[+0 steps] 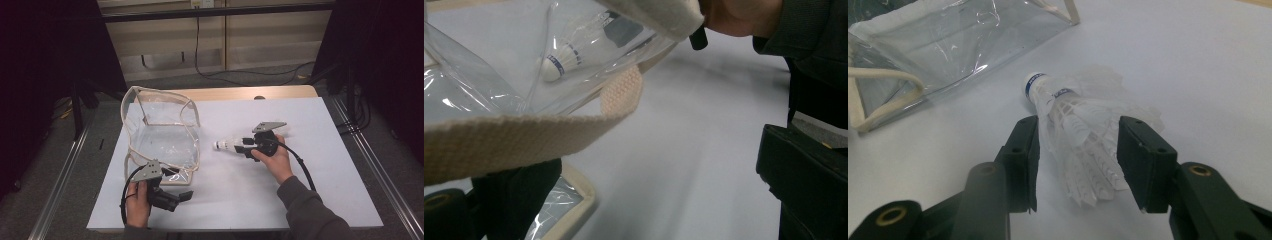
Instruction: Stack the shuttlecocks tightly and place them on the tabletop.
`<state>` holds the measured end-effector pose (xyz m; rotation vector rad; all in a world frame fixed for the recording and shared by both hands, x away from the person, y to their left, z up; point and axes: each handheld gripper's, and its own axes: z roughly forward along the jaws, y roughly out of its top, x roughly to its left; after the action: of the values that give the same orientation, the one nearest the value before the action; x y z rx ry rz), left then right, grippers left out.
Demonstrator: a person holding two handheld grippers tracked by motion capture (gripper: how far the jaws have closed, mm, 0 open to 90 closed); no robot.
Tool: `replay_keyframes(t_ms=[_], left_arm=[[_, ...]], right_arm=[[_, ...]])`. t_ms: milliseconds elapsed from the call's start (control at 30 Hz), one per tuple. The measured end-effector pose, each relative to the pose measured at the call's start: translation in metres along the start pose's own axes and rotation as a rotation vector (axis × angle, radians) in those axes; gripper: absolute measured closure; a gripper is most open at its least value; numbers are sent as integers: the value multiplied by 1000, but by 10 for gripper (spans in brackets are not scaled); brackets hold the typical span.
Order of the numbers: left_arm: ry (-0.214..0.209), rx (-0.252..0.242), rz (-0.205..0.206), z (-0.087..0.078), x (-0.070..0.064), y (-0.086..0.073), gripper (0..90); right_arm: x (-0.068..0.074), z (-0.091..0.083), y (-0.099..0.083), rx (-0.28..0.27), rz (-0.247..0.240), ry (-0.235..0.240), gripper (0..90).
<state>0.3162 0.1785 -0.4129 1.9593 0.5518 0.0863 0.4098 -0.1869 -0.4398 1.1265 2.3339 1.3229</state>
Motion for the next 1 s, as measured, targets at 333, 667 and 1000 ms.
replay_keyframes(t_ms=[333,667,1000], left_arm=[[0,-1,-1,0,-1,0,45],[0,0,-3,0,-1,-1,45],[1,2,-3,0,-1,-1,44]], right_arm=[[2,-4,-1,0,8,1,425],[-1,-13,-7,-11,35,-21,328],[-4,-20,-9,-14,45,-34,226]])
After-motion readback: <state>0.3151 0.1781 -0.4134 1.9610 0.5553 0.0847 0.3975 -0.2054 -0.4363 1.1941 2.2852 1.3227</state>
